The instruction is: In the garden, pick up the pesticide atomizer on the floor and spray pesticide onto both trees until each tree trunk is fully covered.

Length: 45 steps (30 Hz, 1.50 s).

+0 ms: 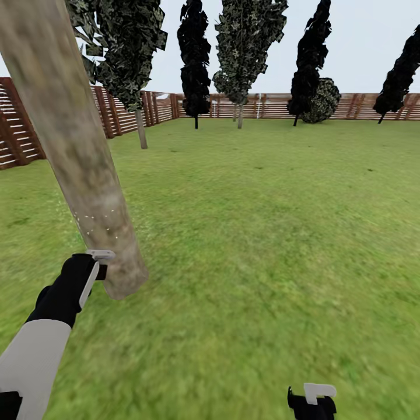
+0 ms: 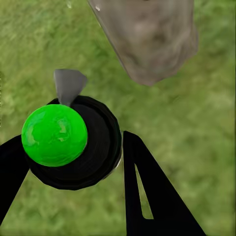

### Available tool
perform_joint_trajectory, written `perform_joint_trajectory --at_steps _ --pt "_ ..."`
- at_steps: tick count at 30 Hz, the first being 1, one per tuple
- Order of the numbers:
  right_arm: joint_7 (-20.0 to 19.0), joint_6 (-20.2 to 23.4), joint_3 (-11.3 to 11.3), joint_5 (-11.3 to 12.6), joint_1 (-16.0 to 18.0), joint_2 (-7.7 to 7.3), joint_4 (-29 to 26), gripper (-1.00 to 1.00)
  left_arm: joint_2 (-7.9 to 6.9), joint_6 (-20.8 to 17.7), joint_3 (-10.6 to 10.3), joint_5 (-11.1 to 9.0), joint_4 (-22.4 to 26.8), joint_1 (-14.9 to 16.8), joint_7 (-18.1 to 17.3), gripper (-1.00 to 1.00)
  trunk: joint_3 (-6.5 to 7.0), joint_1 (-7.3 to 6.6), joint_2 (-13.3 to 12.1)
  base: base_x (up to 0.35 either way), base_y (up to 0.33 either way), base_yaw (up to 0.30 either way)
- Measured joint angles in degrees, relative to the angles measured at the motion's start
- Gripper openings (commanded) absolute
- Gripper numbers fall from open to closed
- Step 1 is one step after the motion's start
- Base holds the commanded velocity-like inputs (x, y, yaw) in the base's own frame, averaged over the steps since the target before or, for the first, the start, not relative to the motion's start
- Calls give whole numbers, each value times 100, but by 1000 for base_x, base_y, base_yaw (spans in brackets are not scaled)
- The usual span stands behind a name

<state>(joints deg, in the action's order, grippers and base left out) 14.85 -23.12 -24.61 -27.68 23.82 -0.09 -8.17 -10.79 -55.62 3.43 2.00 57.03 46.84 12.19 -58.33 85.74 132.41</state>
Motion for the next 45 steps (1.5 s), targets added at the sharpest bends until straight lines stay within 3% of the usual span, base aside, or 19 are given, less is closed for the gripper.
perform_joint_trajectory --at_steps 7,10,12,16,19,21,23,24,38,42,45 --pt "0 0 -3 1 0 0 0 100 -70 7 37 4 -11 -124 -8 -100 0 0 0 286 -146 58" --pt "0 0 -1 0 0 0 0 100 74 694 8 -105 -443 -150 5 -100 -1 1 0 300 -112 260" --pt "0 0 0 0 0 0 0 100 131 772 19 -53 -554 -150 4 -100 0 0 0 299 -113 275" --pt "0 0 0 0 0 0 0 100 -48 810 230 41 -619 -177 1 -100 0 0 0 242 -163 277" --pt "0 0 -1 0 0 0 0 100 -159 1046 251 -26 -718 -495 3 -100 -1 0 0 54 -39 277" --pt "0 0 -1 0 0 0 0 100 -44 1164 232 -96 -742 -544 10 -100 0 0 0 5 -3 268" --pt "0 0 -1 0 0 0 0 100 173 1196 232 -92 -746 -552 12 -100 0 0 0 12 -3 162" --pt "0 0 -1 0 0 0 0 100 210 1194 237 -46 -743 -551 15 -100 0 0 0 103 -79 53" --pt "-7 0 -7 0 0 -9 0 100 174 1363 313 4 -746 -656 273 -100 0 0 0 164 -217 3" --pt "0 -5 -8 8 0 -7 -5 100 229 1372 351 -15 -758 -678 272 -100 0 0 0 75 -264 46" --pt "6 -9 -8 9 0 -4 -8 100 189 1661 376 -24 -863 -835 273 -100 0 0 0 44 -268 257"
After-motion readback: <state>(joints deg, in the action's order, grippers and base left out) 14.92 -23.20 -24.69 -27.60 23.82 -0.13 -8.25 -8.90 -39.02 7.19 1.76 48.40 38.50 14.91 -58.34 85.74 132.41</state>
